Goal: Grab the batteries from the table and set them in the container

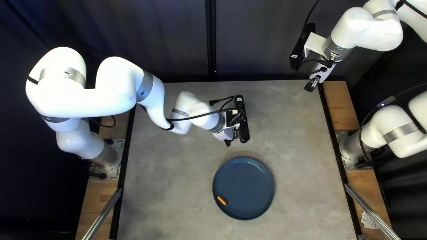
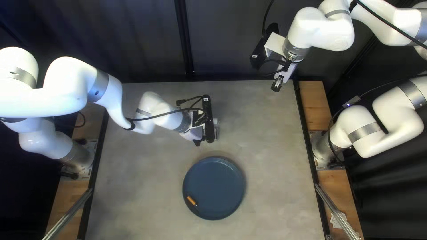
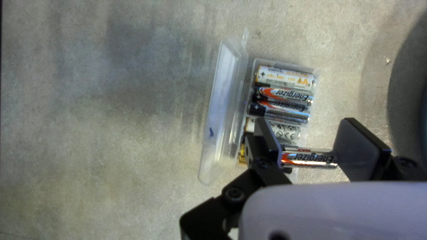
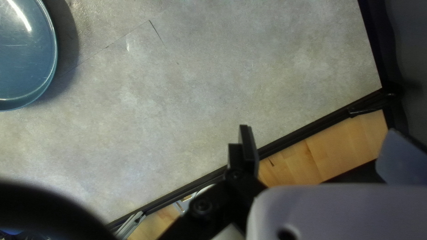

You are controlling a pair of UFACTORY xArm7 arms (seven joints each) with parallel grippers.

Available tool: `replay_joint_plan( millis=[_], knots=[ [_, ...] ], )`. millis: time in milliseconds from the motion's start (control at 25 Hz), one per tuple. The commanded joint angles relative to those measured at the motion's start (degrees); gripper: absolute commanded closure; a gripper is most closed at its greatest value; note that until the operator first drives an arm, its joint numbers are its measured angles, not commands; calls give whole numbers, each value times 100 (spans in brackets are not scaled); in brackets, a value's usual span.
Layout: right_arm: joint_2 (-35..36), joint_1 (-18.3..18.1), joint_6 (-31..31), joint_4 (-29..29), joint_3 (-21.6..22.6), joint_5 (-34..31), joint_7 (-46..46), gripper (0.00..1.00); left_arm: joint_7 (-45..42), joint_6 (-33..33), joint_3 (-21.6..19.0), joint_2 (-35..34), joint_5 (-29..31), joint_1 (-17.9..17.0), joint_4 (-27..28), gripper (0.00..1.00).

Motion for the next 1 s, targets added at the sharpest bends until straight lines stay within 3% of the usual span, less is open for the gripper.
replay_joint_plan(
  millis=[40, 720, 760, 800, 840, 880, 920, 1000],
  knots=[
    [0, 0, 0, 0, 0, 0, 0, 0, 78, 79, -21, 111, -60, 38, 100, 100],
    [0, 0, 0, 0, 0, 0, 0, 0, -80, -113, 208, 186, 248, -36, 29, 98],
    [0, 0, 0, 0, 0, 0, 0, 0, -106, -125, 228, 185, 277, -52, 25, 93],
    [0, 0, 0, 0, 0, 0, 0, 0, -173, -150, 276, 178, 348, -94, 14, 76],
    [0, 0, 0, 0, 0, 0, 0, 0, -214, -160, 303, 182, 390, -122, 18, 37],
    [0, 0, 0, 0, 0, 0, 0, 0, -233, -165, 316, 180, 412, -134, 16, 18],
    [0, 0, 0, 0, 0, 0, 0, 0, -242, -168, 326, 178, 430, -141, 16, 8],
    [0, 0, 0, 0, 0, 0, 0, 0, -269, -163, 350, 172, 470, -165, 18, 0]
  ],
)
